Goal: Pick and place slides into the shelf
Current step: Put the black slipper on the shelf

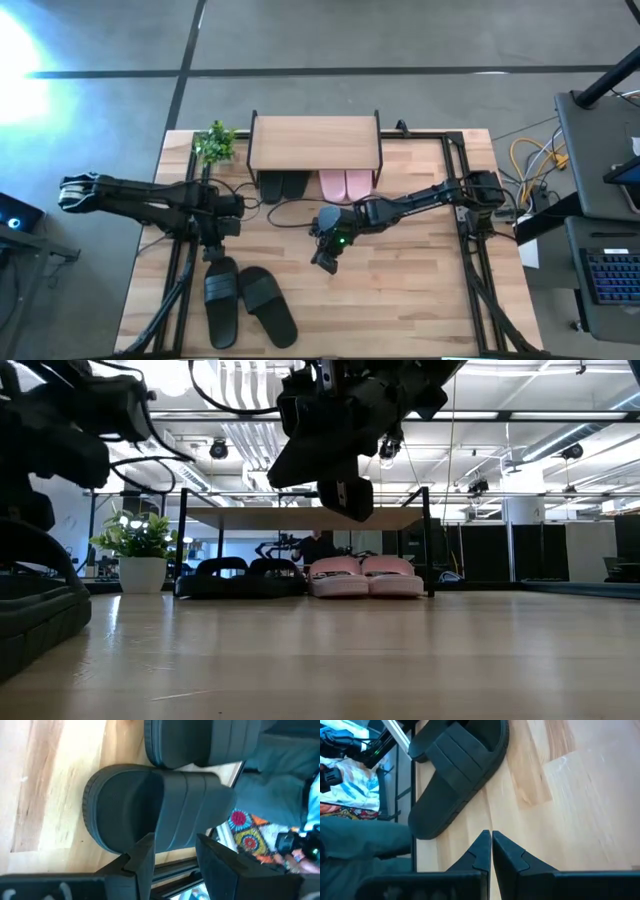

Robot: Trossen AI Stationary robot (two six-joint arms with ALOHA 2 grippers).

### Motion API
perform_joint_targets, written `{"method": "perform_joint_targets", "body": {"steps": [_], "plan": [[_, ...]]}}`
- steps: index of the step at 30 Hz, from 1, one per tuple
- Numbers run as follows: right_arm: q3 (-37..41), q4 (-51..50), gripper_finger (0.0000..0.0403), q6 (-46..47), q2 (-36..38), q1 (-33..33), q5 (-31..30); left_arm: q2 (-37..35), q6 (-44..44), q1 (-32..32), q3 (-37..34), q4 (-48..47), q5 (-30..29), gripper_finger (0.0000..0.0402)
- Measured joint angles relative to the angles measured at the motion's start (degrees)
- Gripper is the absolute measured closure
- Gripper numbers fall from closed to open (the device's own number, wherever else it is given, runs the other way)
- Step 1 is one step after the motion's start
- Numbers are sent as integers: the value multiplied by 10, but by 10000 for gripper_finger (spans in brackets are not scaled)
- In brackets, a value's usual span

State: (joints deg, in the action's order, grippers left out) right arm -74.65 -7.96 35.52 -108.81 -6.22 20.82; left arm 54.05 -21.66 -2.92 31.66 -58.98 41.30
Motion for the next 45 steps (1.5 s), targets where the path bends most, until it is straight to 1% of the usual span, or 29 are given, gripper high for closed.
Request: {"method": "perform_joint_targets", "body": {"steps": [2,5,10,12,15,19,26,29,33,35,37,41,43,45], "plan": [[0,0,394,2,0,0,-1,0,17,0,-7,1,6,274],[0,-4,394,4,0,0,-12,2,22,0,-25,24,34,274],[0,-4,394,16,0,0,-16,11,16,6,-58,67,37,274],[0,-6,394,19,0,0,-16,14,10,11,-64,85,50,274],[0,-9,394,20,0,0,-16,18,10,23,-68,109,54,274],[0,-13,394,31,0,0,-18,32,4,55,-72,135,47,274],[0,-15,394,35,0,0,-20,59,-69,124,-80,222,9,274],[0,-17,394,35,0,0,-20,67,-80,136,-80,232,-11,274],[0,-18,394,35,0,0,-20,75,-81,144,-80,237,-11,274],[0,-18,394,35,0,0,-20,79,-93,150,-81,255,-10,274],[0,-19,394,35,0,0,-20,84,-105,156,-83,283,1,274],[0,-23,394,35,0,0,-20,96,-112,170,-83,340,44,278],[0,-26,394,35,0,0,-20,104,-112,178,-83,343,56,290],[0,-26,394,34,0,0,-20,111,-111,185,-83,344,66,312]]}}
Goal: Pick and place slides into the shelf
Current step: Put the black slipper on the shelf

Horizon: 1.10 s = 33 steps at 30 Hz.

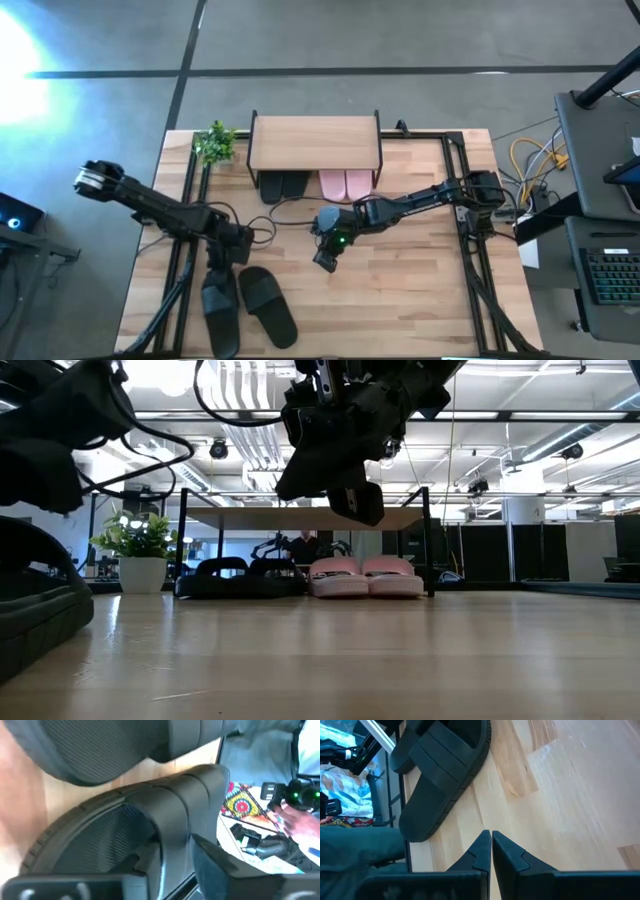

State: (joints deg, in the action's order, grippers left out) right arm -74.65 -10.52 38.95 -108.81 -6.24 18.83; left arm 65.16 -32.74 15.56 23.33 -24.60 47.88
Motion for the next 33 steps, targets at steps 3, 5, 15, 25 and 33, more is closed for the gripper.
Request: {"method": "perform_joint_targets", "body": {"steps": [3,5,15,25,33], "plan": [[0,0,394,0,0,0,0,8,3,7,0,2,11,357],[0,0,394,-4,0,0,0,12,4,10,0,7,28,386],[0,5,394,-7,26,0,-27,-66,-44,15,41,9,56,400],[0,-55,394,-27,145,-8,-254,-163,35,-33,236,-250,-167,401],[-1,-138,394,-9,228,-10,-339,-102,106,-177,384,-339,-141,401]]}}
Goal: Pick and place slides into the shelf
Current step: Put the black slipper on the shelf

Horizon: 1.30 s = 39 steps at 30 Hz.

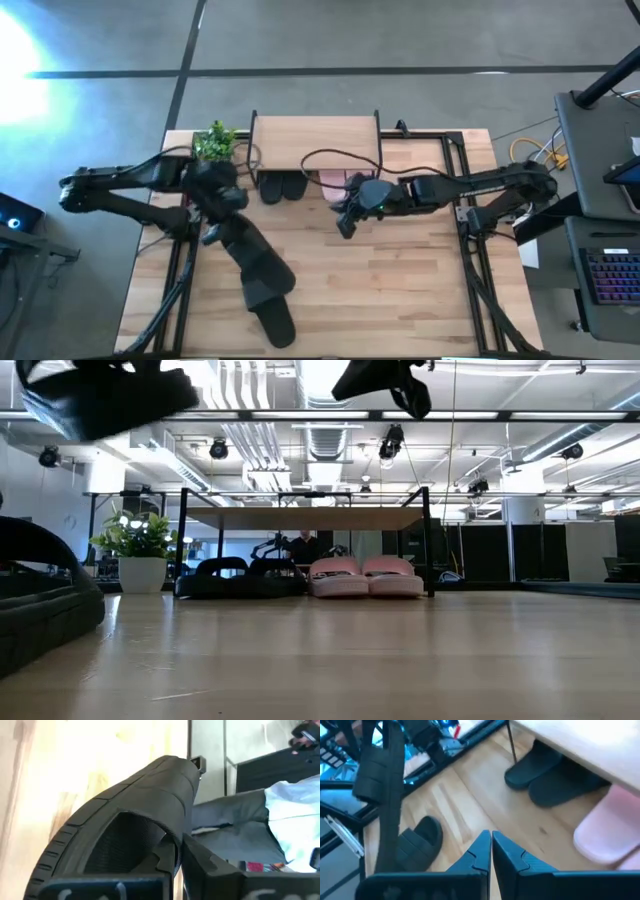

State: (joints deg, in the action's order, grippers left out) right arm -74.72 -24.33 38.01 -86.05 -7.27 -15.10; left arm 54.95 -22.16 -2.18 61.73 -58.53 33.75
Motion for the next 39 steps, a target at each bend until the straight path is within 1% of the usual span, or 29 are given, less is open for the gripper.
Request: {"method": "perform_joint_targets", "body": {"steps": [2,4,8,10,15,17,21,24,26,30,32,35,37,39], "plan": [[0,-18,394,17,1,0,25,42,37,-25,20,-22,11,401],[0,-34,394,27,-7,-4,54,80,69,-41,25,-29,22,401],[0,-68,394,64,-37,-28,61,166,124,-56,16,4,85,401],[1,-76,394,81,-52,-42,60,216,155,-55,13,21,98,401],[1,-73,394,131,-83,-75,48,331,234,-57,32,46,100,401],[2,-73,394,147,-91,-85,47,368,259,-57,44,39,91,401],[2,-68,394,181,-103,-101,38,419,291,-58,74,41,34,401],[2,-68,393,225,-107,-110,-6,443,314,-57,96,40,10,389],[2,-63,385,231,-107,-115,-29,452,323,-57,111,43,-4,372],[2,-46,350,214,-107,-118,-42,457,327,-56,128,58,-49,324],[2,-37,325,184,-107,-120,-59,455,327,-57,133,55,-66,297],[2,-33,287,108,-107,-125,-82,436,327,-58,132,46,-75,260],[2,-31,266,56,-107,-127,-90,422,327,-58,132,36,-79,239],[2,-27,250,11,-109,-128,-90,404,325,-58,132,14,-97,222]]}}
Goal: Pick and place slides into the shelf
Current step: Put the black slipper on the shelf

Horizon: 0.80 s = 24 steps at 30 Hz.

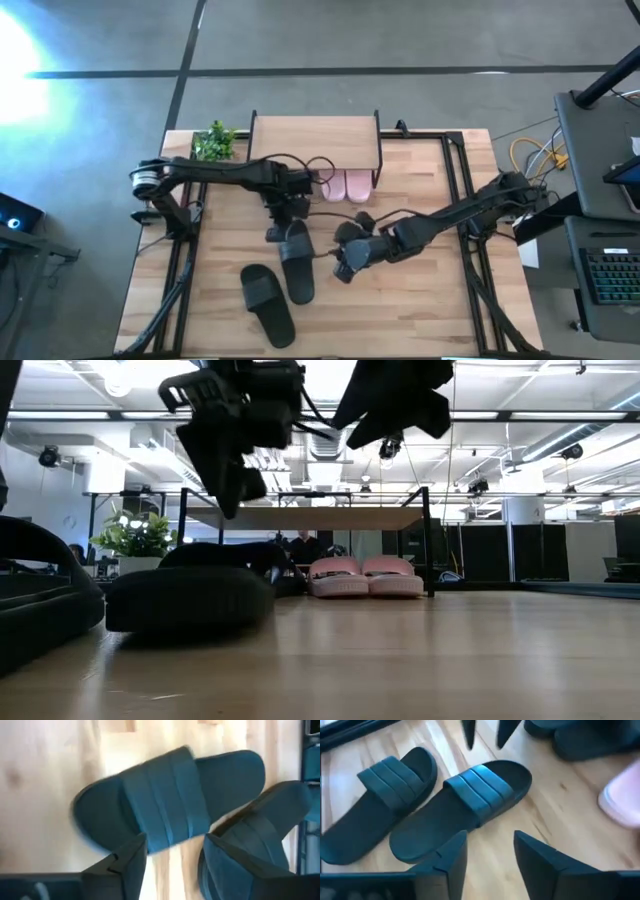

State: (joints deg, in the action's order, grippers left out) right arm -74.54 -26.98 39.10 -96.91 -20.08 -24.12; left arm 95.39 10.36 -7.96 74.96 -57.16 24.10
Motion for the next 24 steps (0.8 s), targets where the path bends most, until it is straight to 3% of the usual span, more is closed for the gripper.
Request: {"method": "perform_joint_targets", "body": {"steps": [6,13,18,24], "plan": [[-1,39,228,-111,-41,-1,1,-106,-36,22,-7,-68,-63,202],[-54,47,225,-215,-147,-2,-8,-276,-179,59,-82,-10,-142,201],[-114,22,225,-267,-199,-2,-75,-376,-280,69,-138,11,-157,201],[-169,19,225,-340,-260,-5,-71,-462,-345,71,-205,9,-158,201]]}}
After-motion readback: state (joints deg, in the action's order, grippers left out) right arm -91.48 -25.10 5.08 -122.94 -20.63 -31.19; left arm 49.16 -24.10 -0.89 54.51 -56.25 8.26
